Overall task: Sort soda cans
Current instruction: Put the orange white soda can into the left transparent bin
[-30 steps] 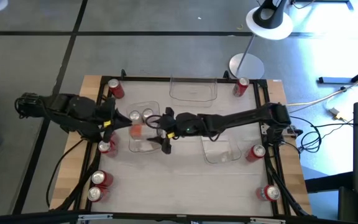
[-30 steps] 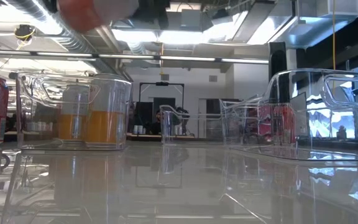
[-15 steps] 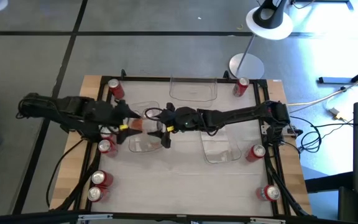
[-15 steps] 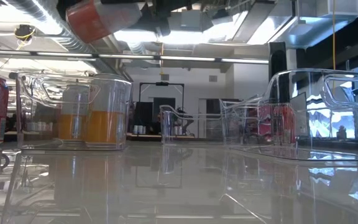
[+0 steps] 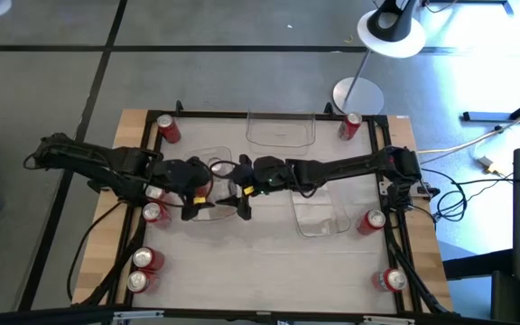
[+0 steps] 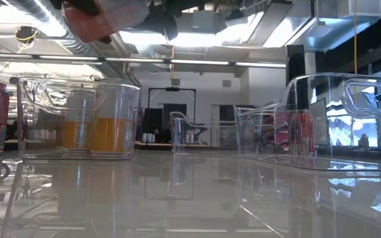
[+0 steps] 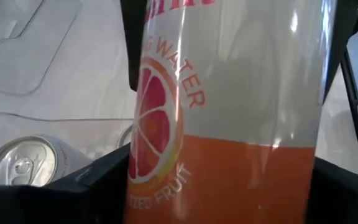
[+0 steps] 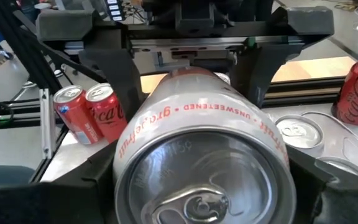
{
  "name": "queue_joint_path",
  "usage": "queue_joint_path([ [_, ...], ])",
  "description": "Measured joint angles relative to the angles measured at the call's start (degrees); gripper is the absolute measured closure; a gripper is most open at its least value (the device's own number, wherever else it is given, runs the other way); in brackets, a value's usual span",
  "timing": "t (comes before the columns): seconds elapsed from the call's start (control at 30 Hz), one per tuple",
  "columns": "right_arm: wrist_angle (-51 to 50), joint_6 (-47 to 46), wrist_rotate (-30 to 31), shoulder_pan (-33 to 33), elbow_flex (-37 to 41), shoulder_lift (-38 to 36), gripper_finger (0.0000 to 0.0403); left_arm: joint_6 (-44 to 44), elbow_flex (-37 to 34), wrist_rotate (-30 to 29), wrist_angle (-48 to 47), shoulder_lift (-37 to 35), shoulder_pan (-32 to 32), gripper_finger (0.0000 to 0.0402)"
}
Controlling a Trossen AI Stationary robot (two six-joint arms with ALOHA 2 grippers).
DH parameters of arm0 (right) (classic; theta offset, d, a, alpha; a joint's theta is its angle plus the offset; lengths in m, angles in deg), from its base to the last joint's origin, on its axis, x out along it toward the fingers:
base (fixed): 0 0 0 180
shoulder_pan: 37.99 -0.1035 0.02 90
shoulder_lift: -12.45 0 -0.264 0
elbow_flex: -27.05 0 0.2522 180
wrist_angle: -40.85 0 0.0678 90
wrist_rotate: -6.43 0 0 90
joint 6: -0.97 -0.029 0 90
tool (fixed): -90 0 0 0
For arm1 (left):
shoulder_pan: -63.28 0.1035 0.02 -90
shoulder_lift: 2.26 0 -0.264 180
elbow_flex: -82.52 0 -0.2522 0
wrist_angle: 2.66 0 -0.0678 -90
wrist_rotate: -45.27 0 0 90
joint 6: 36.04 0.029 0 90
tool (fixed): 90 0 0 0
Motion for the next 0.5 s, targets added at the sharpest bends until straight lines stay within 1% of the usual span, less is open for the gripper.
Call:
queue_joint_path([
  [0.07, 0.0, 0.0, 0.0, 0.0, 0.0, 0.0, 0.0124, 0.0, 0.0, 0.0, 0.1, 0.0, 0.0, 0.0113],
  [0.1, 0.0, 0.0, 0.0, 0.0, 0.0, 0.0, 0.0121, 0.0, 0.0, 0.0, 0.1, 0.0, 0.0, 0.0115],
  [0.17, 0.0, 0.0, 0.1, 0.0, 0.0, 0.0, 0.009, 0.0, 0.0, -0.1, 0.1, 0.0, 0.0, 0.0115],
  [0.27, -1.0, 0.0, 0.0, 0.0, 0.0, -0.8, 0.0029, -0.3, 0.0, -0.3, -1.0, -0.2, 0.0, 0.0115],
  [0.3, -2.3, 0.0, 0.0, 0.0, 0.0, -1.6, 0.002, -0.5, -0.1, -0.3, -1.6, -0.3, 0.0, 0.0115],
  [0.37, -6.0, 0.0, 0.0, 0.0, 0.0, -4.4, 0.0025, -1.6, -0.1, -0.3, -1.9, -1.5, 0.0, 0.0115],
  [0.5, -13.6, 0.2, 0.8, 0.0, -0.1, -10.1, 0.0059, -2.7, -0.5, -0.3, -1.8, -5.7, -0.5, 0.0115],
])
